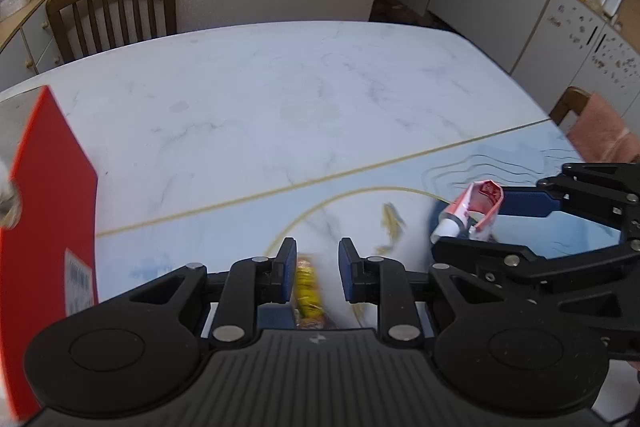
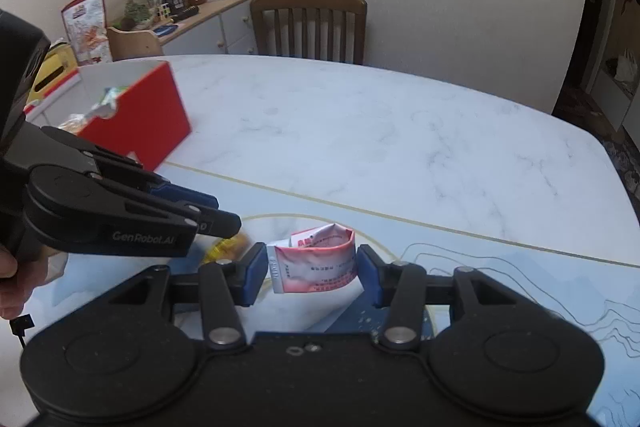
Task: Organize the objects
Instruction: 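Carry the snack bar and pink packet over the red shoebox with both tools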
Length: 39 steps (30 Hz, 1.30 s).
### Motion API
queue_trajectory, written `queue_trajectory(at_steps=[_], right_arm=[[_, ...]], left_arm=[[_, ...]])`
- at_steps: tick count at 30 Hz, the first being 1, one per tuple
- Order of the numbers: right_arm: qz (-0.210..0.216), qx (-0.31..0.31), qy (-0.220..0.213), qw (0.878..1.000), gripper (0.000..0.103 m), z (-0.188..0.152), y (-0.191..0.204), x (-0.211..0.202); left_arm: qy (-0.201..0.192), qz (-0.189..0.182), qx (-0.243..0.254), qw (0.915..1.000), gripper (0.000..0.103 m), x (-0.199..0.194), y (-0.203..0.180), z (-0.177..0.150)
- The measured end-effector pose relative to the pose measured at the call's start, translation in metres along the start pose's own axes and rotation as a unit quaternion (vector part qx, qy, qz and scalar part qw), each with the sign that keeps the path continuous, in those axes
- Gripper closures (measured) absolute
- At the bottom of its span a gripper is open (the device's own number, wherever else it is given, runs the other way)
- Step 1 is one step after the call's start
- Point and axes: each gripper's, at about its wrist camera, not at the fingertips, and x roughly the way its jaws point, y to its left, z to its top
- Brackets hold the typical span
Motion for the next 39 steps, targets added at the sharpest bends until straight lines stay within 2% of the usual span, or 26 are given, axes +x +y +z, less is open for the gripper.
queue_trajectory(at_steps=[4, 7, 11, 15, 18, 20, 21, 33, 39], right_arm=[[-0.002, -0.007, -0.009, 1.000, 0.055, -0.003, 0.015, -0.022], [-0.013, -0.013, -0.011, 1.000, 0.055, -0.008, 0.022, -0.032], [-0.016, 0.006, 0.001, 1.000, 0.055, -0.021, 0.024, -0.039], [-0.021, 0.020, 0.009, 1.000, 0.055, -0.036, 0.025, -0.046], [-0.026, 0.032, 0.012, 0.999, 0.055, -0.045, 0.024, -0.050], [-0.029, 0.039, 0.012, 0.999, 0.055, -0.049, 0.023, -0.053], [-0.031, 0.041, 0.013, 0.999, 0.055, -0.052, 0.022, -0.054], [-0.046, 0.066, 0.019, 0.997, 0.055, -0.071, -0.003, -0.059], [-0.043, 0.071, 0.018, 0.996, 0.055, -0.072, -0.013, -0.057]], left_arm=[[-0.007, -0.010, -0.003, 0.9999, 0.081, -0.022, 0.004, -0.013], [-0.006, -0.008, 0.017, 0.9998, 0.081, -0.030, 0.005, -0.024], [-0.002, -0.008, 0.043, 0.9991, 0.081, -0.031, 0.005, -0.035], [0.012, -0.008, 0.044, 0.9989, 0.080, -0.023, 0.005, -0.041], [0.017, -0.005, 0.043, 0.9989, 0.066, -0.016, 0.004, -0.043], [0.010, 0.001, 0.038, 0.9992, 0.029, -0.011, 0.003, -0.042], [0.004, 0.004, 0.037, 0.9993, 0.028, -0.009, 0.002, -0.041], [0.022, 0.054, 0.004, 0.9983, 0.028, 0.034, -0.010, -0.035], [0.017, 0.083, 0.008, 0.9964, 0.049, 0.037, -0.015, -0.036]])
